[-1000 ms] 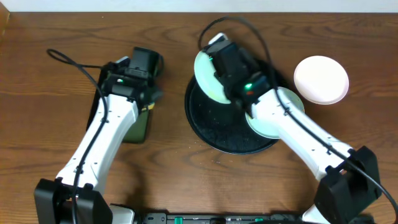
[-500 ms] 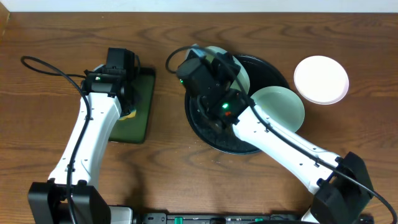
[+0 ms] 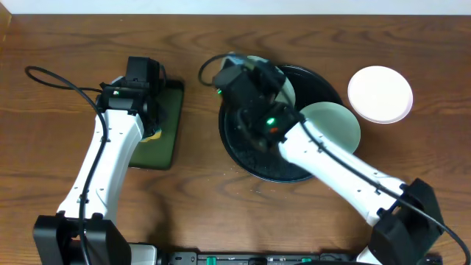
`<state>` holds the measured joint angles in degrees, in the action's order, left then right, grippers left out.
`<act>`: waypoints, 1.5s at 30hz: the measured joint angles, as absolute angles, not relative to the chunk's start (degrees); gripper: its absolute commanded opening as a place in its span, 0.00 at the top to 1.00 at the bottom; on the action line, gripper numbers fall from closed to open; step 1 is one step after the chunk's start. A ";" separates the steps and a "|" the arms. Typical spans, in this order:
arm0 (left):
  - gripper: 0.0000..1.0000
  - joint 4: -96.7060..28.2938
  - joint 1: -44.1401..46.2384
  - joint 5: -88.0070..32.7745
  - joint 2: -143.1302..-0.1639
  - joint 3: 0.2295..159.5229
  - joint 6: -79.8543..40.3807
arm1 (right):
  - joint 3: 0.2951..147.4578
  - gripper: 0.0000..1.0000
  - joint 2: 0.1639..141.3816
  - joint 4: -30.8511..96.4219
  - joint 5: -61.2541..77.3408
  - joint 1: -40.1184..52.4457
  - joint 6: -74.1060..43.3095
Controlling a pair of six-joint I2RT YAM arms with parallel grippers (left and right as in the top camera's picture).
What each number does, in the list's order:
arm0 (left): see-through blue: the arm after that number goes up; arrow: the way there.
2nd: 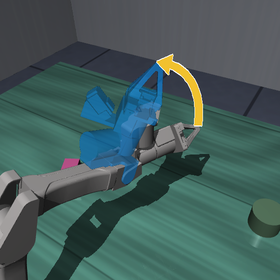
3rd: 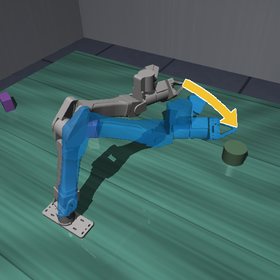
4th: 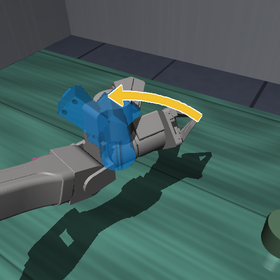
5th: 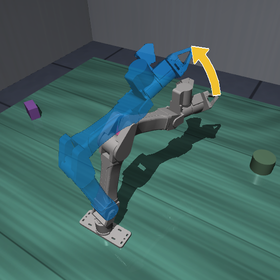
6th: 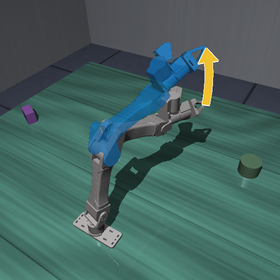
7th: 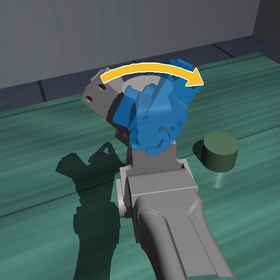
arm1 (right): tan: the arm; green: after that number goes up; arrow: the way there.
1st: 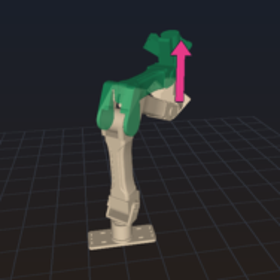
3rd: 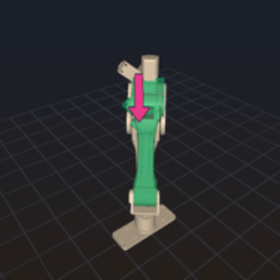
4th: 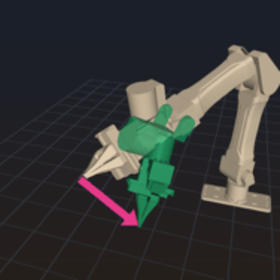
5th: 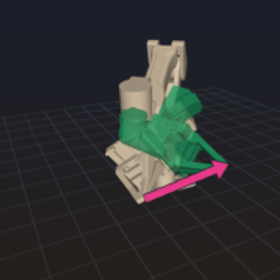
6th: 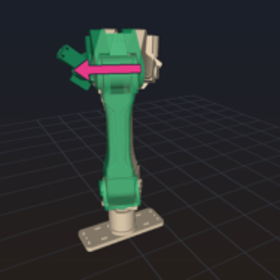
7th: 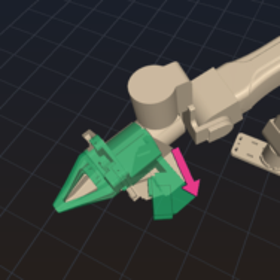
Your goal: Clean dirty plates on tray and stack at the side
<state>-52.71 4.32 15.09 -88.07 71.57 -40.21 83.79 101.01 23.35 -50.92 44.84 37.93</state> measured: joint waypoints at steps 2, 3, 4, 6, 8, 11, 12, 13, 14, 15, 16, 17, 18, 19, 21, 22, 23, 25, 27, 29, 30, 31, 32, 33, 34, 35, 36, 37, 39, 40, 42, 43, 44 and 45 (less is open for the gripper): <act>0.92 -52.75 4.34 15.09 -88.07 71.57 -40.21 | 83.81 0.99 101.01 24.95 -43.97 41.25 33.95; 0.92 -52.73 4.32 15.09 -88.07 71.57 -40.21 | 83.81 0.99 101.01 25.71 -39.86 38.96 32.03; 0.92 -52.73 4.32 15.09 -88.07 71.57 -40.21 | 83.81 0.99 101.01 26.30 -35.03 35.99 29.89; 0.92 -52.73 4.32 15.07 -88.07 71.57 -40.21 | 83.81 0.99 101.01 27.07 -25.17 29.67 26.13; 0.92 -52.73 4.32 15.07 -88.07 71.57 -40.21 | 83.81 0.99 101.01 27.49 -15.38 22.85 22.72; 0.92 -52.75 4.32 15.07 -88.07 71.57 -40.21 | 83.81 0.99 101.01 27.66 -2.85 13.21 17.85; 0.92 -52.75 4.32 15.07 -88.07 71.57 -40.21 | 83.81 0.99 101.01 27.73 0.69 10.22 16.40; 0.92 -52.75 4.32 15.07 -88.07 71.57 -40.21 | 83.81 0.99 101.01 27.88 3.70 7.53 15.27; 0.92 -52.75 4.32 15.07 -88.07 71.57 -40.21 | 83.81 0.99 101.01 28.25 6.92 4.62 13.96; 0.92 -52.75 4.32 15.07 -88.07 71.57 -40.21 | 83.81 0.99 101.01 28.62 9.32 2.11 12.95; 0.92 -52.75 4.32 15.07 -88.07 71.57 -40.21 | 83.81 0.99 101.01 28.99 11.38 -0.32 12.01; 0.92 -52.73 4.32 15.07 -88.07 71.57 -40.21 | 83.81 0.99 101.01 29.41 13.34 -3.01 10.85; 0.92 -52.73 4.32 15.07 -88.07 71.57 -40.21 | 83.81 0.99 101.01 29.76 14.59 -5.19 9.98; 0.92 -52.73 4.34 15.07 -88.07 71.57 -40.21 | 83.81 0.99 101.01 30.13 15.66 -7.64 8.86; 0.92 -52.75 4.32 15.07 -88.07 71.57 -40.21 | 83.81 0.99 101.01 30.59 16.27 -11.62 6.63; 0.92 -52.75 4.34 15.07 -88.07 71.57 -40.21 | 83.81 0.99 101.01 30.83 15.44 -14.46 4.08; 0.92 -52.73 4.34 15.07 -88.07 71.57 -40.21 | 83.81 0.99 101.01 30.85 14.94 -15.31 3.11; 0.92 -52.73 4.34 15.07 -88.07 71.57 -40.21 | 83.83 0.99 101.45 31.05 11.70 -18.87 -1.78; 0.92 -52.73 4.32 15.07 -88.07 71.57 -40.21 | 83.83 0.98 102.43 31.00 10.26 -20.38 -4.23; 0.92 -52.71 4.32 15.07 -88.07 71.57 -40.21 | 83.85 0.98 104.01 31.03 9.30 -21.19 -5.74; 0.92 -52.66 4.32 15.07 -88.07 71.57 -40.21 | 83.85 0.98 105.03 31.05 8.62 -21.37 -6.48; 0.92 -52.64 4.32 15.07 -88.07 71.57 -40.21 | 83.85 0.98 106.32 31.22 7.53 -21.41 -7.53; 0.92 -52.62 4.32 15.07 -88.07 71.57 -40.21 | 83.85 0.99 107.35 31.40 6.61 -21.41 -8.36; 0.92 -52.58 4.32 15.07 -88.07 71.57 -40.21 | 83.85 0.99 108.64 31.51 5.54 -21.41 -9.19; 0.92 -52.56 4.32 15.07 -88.07 71.57 -40.23 | 83.85 0.99 110.19 31.38 4.60 -21.41 -10.04; 0.92 -52.56 4.32 15.07 -88.07 71.57 -40.21 | 83.85 0.99 111.42 31.20 3.90 -21.41 -10.52; 0.92 -52.56 4.32 15.07 -88.07 71.57 -40.21 | 83.85 0.92 112.55 31.03 3.40 -21.43 -10.83; 0.92 -52.56 4.34 15.07 -88.07 71.57 -40.21 | 83.85 0.85 114.02 30.85 3.03 -21.41 -11.29; 0.92 -52.47 4.32 15.07 -88.07 71.57 -40.21 | 83.83 0.78 114.93 31.29 2.85 -21.41 -11.92; 0.92 -52.47 4.32 15.07 -88.07 71.57 -40.21 | 83.83 0.75 114.93 31.53 2.85 -21.41 -12.01; 0.92 -52.49 4.32 15.07 -88.07 71.57 -40.21 | 83.85 0.69 114.87 31.86 2.98 -21.41 -12.45; 0.92 -52.47 4.32 15.07 -88.07 71.57 -40.21 | 83.85 0.66 114.85 31.94 3.01 -21.41 -12.29; 0.92 -52.47 4.32 15.07 -88.07 71.57 -40.21 | 83.85 0.65 114.85 32.38 3.03 -21.41 -12.43; 0.92 -52.47 4.32 15.07 -88.07 71.57 -40.21 | 83.85 0.65 114.85 32.91 3.16 -21.41 -12.60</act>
